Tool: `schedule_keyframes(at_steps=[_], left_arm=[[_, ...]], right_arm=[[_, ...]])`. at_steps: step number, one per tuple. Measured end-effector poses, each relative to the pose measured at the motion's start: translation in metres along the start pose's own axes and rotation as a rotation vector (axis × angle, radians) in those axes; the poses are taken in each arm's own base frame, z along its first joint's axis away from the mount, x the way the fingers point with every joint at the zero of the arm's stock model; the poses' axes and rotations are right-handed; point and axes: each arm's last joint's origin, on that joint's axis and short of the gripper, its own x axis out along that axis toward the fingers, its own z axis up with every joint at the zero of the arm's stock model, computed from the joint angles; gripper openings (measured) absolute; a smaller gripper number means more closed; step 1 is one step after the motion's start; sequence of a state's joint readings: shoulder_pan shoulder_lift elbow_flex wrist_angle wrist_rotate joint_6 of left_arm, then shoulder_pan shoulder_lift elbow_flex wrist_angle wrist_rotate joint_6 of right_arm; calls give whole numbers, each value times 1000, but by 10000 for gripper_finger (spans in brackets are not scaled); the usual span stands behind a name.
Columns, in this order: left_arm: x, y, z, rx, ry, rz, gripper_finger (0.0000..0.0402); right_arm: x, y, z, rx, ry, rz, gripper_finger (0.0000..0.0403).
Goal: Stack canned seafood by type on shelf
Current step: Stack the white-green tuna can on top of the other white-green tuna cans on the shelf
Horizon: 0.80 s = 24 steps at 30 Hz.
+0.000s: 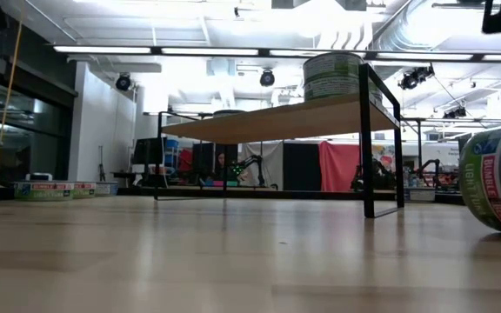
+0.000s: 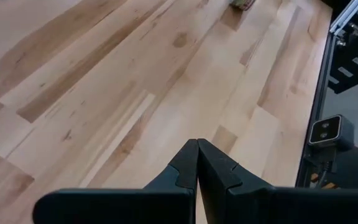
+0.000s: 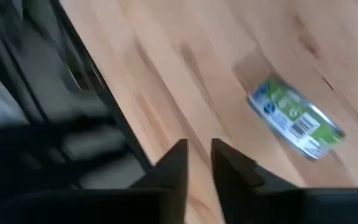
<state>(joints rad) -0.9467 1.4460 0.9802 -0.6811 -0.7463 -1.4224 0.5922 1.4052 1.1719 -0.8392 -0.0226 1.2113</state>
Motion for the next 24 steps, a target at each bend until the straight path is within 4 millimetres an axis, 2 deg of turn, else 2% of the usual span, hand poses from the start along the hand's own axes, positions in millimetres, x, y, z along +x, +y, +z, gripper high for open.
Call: schedule_keyframes(at_steps=[6,9,12,18,24], left_arm=[[-1,0,-1,-41,6,-4,0],[-1,-1,-1,-69,13,-7,0],[-1,-1,-1,-94,15,-7,0],[-1,-1,-1,-111,17,-8,0],[-1,-1,-1,-113,19,-8,0]], right_arm=[[30,-4,-3,-393,181,-184,186],[43,-14,1,-477,216,-333,245],[47,-22,3,-533,252,-429,285],[50,-25,4,-688,268,-457,302],[64,-48,-4,-701,378,-490,302]])
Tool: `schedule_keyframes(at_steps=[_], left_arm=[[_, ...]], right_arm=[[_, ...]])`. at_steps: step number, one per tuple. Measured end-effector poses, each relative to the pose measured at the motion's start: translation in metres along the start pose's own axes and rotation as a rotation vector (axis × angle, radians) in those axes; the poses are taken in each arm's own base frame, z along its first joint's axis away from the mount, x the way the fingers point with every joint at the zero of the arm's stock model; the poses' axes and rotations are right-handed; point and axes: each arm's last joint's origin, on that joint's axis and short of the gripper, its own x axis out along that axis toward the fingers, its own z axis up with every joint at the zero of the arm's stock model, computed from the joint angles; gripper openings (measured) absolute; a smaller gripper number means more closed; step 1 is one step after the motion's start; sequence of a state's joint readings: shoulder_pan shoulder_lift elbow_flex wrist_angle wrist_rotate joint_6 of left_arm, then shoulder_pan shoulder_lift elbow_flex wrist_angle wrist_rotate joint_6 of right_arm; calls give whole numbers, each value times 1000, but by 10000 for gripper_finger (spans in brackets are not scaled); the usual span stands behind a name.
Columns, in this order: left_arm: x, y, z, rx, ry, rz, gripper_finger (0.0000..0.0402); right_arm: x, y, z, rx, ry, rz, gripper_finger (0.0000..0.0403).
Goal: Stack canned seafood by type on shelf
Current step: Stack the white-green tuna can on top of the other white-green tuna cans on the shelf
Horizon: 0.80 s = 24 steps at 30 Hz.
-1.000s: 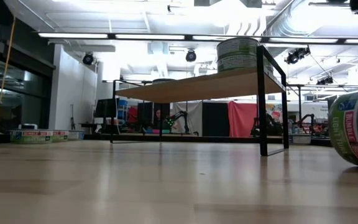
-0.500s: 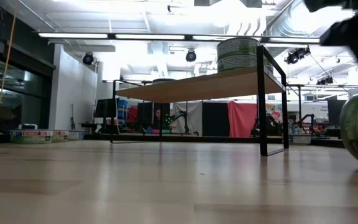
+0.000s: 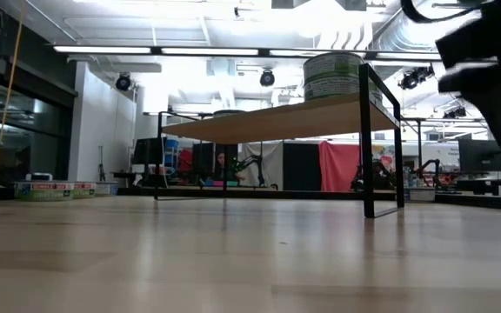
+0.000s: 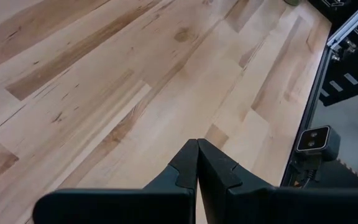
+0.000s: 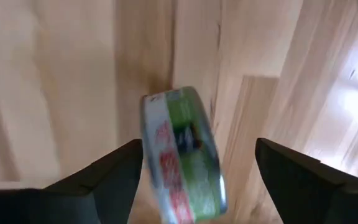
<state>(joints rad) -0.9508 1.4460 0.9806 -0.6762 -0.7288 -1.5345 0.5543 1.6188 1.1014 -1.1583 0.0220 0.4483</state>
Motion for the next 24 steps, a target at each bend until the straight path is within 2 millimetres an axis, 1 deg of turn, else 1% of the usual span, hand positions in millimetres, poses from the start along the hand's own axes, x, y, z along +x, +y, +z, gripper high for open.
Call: schedule_keyframes(at_steps=[3,6,7,9,11,12,14,18,21,22,24], left_arm=[[0,0,0,0,1,0,0],[0,0,0,0,1,0,0],[0,0,0,0,1,0,0],[0,0,0,0,1,0,0],[0,0,0,0,1,0,0],[0,0,0,0,1,0,0],[0,0,0,3,0,1,0],[1,0,2,25,-9,6,0],[6,1,7,52,-18,22,0],[8,1,10,65,-23,30,0],[13,3,16,96,-32,51,0]], right_arm=[[13,-2,-8,15,63,4,299],[22,-3,-13,32,101,15,273],[24,-3,-15,42,110,12,257],[24,-2,-17,57,132,15,211],[18,-1,-17,77,143,21,147],[11,-1,-16,84,138,36,115],[-12,0,-15,94,94,74,110],[-74,-1,-17,150,-72,168,110],[-130,-9,-23,245,-341,250,110],[-148,-15,-28,297,-442,243,110],[-172,-31,-41,452,-631,165,110]])
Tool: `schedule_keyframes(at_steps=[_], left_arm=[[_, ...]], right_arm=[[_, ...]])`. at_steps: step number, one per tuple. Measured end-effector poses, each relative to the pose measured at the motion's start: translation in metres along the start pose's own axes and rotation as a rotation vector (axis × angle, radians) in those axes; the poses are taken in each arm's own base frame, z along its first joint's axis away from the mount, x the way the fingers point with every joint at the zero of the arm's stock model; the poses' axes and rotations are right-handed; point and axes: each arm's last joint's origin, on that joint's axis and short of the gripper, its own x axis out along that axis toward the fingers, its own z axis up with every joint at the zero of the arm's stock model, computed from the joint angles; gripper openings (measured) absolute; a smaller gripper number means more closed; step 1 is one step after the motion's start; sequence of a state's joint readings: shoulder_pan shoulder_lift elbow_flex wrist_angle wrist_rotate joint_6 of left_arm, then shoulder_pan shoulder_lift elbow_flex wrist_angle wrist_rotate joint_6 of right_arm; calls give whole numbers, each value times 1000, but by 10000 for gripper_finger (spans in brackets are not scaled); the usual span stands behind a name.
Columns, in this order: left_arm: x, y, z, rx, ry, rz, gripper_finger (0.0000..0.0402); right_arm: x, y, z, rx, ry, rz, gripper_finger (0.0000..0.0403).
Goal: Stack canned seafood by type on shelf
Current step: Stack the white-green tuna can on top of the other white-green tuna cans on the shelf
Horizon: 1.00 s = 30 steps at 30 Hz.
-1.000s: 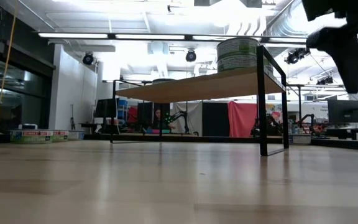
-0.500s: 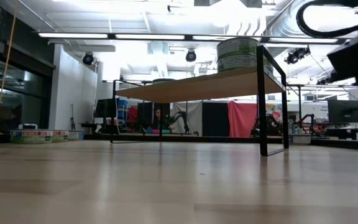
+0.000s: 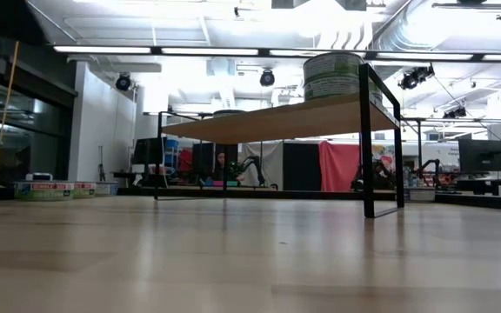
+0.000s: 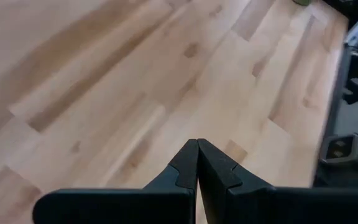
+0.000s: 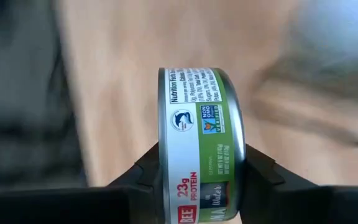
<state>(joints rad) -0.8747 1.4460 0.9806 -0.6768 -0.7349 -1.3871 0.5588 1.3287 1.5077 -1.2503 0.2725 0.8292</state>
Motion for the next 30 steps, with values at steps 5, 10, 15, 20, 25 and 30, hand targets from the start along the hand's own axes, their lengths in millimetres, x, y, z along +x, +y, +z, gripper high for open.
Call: schedule_keyframes(at_steps=[5,10,15,20,25,30], left_arm=[[13,3,16,81,-23,36,0],[20,0,26,167,-28,4,0],[22,0,28,224,-22,5,0],[22,0,28,240,-17,3,0],[22,0,27,225,11,-11,0],[21,-1,26,203,20,-18,0]], right_arm=[[-50,-60,-5,380,-346,-124,110],[-61,-114,-29,825,-607,-168,110],[-44,-137,-42,1102,-822,-18,110],[-3,-141,-36,1184,-863,137,110],[28,-145,-27,1223,-870,160,110],[41,-147,-19,1222,-791,177,150]])
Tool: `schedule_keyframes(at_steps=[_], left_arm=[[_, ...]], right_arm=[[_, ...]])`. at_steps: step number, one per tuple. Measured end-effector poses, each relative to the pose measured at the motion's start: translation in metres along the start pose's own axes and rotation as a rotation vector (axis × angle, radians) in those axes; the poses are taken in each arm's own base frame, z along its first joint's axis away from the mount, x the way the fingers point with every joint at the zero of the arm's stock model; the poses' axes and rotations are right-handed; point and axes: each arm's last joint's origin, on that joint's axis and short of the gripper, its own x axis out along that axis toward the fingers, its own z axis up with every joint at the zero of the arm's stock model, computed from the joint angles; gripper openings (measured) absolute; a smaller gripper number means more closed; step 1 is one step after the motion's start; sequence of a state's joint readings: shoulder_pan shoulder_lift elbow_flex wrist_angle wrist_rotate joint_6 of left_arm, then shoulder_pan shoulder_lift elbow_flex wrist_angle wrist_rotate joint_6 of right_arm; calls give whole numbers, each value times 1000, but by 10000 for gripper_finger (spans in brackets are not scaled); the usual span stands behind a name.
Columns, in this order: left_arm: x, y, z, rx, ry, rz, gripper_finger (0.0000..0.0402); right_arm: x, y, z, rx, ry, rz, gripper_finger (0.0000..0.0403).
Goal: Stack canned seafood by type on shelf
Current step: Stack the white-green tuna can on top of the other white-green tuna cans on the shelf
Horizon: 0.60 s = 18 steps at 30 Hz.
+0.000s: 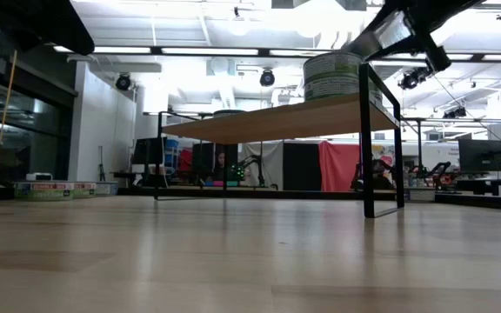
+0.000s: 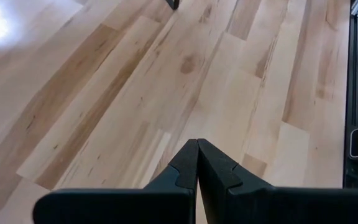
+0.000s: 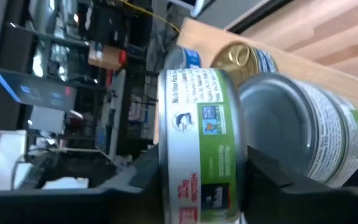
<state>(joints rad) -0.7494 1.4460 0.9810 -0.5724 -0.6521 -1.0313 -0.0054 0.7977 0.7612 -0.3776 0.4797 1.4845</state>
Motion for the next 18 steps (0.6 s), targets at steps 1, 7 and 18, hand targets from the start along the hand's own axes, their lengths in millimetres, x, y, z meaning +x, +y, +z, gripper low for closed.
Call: schedule_keyframes(at_steps=[1,7,18], left_arm=[[0,0,0,-4,0,0,0],[0,0,0,-23,0,0,0],[0,0,1,-12,-1,2,0]], right_arm=[[3,0,-1,-2,6,-9,168],[7,-2,0,-5,-4,-31,232],[6,-6,1,-26,-27,-72,239]])
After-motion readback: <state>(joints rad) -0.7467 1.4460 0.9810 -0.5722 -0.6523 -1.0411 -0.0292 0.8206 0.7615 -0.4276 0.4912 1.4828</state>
